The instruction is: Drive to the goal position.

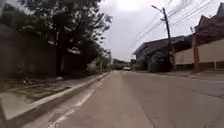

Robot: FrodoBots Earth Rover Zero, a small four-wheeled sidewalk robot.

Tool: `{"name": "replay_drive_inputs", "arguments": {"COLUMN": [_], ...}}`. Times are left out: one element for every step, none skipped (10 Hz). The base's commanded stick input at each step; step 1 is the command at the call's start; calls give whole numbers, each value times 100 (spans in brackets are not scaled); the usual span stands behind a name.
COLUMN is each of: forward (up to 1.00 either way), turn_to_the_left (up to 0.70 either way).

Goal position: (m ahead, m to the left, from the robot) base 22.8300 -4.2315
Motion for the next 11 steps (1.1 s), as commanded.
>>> {"name": "replay_drive_inputs", "arguments": {"forward": [70,70,70,70,70,70,70,70,70,70,70], "turn_to_the_left": [-28,0,0,0,0,0,0,0,0,0,-26]}}
